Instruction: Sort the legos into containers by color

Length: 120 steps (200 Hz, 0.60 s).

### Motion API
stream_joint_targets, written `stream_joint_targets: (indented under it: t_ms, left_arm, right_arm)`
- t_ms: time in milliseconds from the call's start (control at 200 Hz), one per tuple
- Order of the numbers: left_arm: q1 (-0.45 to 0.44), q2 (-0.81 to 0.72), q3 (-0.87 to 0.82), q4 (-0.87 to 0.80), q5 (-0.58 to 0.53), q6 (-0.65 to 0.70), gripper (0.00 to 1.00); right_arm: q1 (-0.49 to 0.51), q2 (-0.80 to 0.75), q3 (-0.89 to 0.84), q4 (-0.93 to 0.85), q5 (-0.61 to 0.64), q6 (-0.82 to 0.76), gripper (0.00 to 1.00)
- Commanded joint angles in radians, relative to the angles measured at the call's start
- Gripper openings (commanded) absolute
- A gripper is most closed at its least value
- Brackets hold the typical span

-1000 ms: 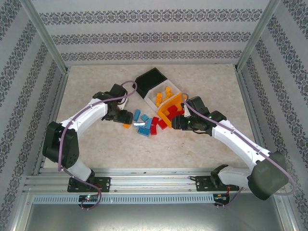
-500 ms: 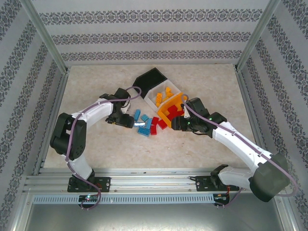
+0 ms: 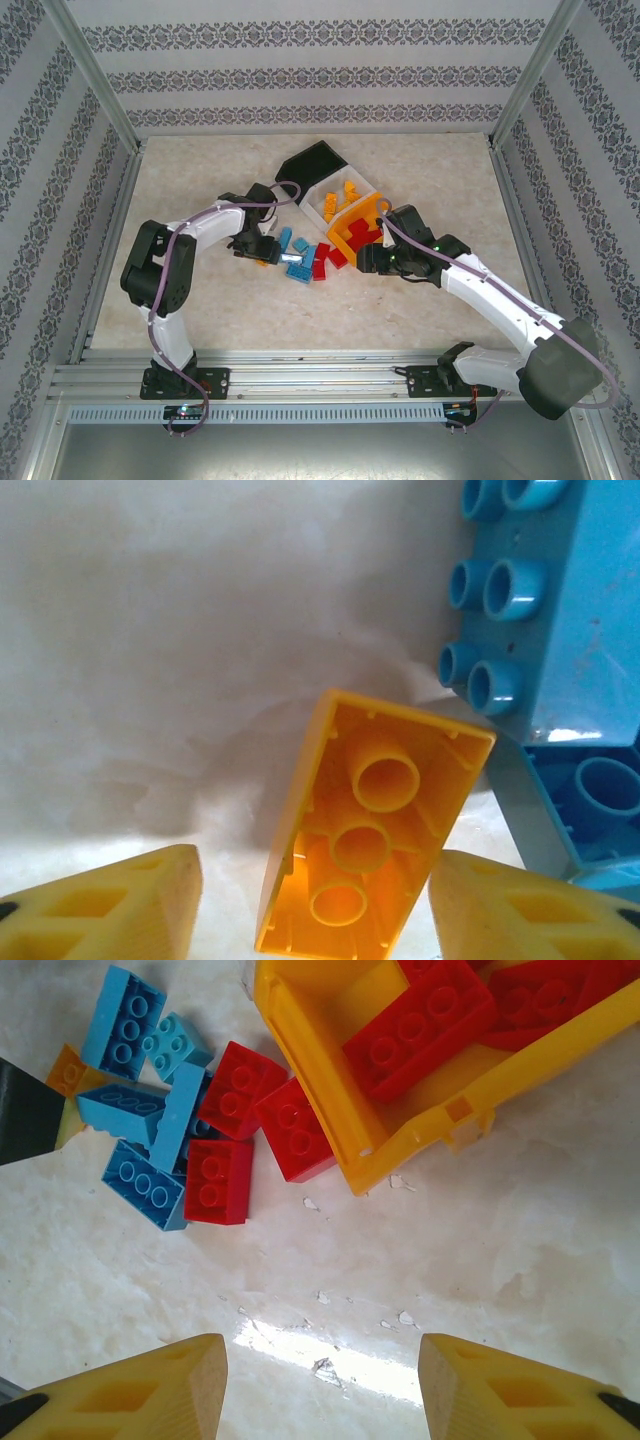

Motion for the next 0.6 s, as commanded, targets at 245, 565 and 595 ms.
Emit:
stream_joint_targets:
  t_ms: [245, 565, 595]
  left_arm:
    - [0.029, 0.006, 0.002, 0.02, 0.022, -0.004, 0.44]
    - [0.071, -0.075, -0.054, 0.027, 0.031, -0.058, 0.41]
    - [0.078, -0.089, -0.06, 0.03, 0.035, -0.066, 0.41]
  right_arm:
    - [0.009, -0.012, -0.011, 0.007, 0.022, 0.014, 0.54]
    - [0.008, -0.018, -0.015, 0.013, 0.032, 0.016, 0.54]
    - [0.008, -0.017, -0.017, 0.015, 0.032, 0.017, 0.54]
